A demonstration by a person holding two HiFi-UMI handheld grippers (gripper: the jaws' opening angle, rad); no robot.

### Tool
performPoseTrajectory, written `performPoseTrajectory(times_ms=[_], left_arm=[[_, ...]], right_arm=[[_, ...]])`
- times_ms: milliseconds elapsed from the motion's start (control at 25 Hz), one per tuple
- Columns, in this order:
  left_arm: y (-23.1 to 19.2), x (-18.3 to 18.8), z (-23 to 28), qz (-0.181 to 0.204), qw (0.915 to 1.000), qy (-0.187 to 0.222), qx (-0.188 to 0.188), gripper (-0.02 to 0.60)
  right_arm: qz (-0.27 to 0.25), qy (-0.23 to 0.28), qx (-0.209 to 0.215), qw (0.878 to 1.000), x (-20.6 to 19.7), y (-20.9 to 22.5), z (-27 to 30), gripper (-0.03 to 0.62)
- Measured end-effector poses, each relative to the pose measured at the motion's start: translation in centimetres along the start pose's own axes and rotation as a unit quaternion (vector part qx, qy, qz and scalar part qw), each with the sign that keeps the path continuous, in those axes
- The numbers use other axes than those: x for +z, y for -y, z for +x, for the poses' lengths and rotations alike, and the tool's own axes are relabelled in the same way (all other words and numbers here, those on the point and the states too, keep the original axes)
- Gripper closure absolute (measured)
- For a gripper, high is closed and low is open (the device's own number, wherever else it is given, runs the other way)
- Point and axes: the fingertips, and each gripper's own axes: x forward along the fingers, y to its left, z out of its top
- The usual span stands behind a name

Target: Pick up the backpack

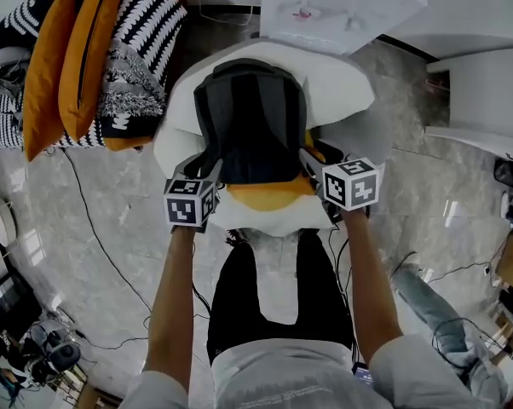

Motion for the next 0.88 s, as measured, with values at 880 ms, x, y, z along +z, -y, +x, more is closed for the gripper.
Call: performPoseTrajectory(times_ms=[880], left_arm=[[-2.7,-1.4,7.3,0.02,0.9997,0.014,-0.001,0.35]], right_arm=[[-0.015,-0.014,0.037,0.999,-1.7,0.9,8.3,0.399]])
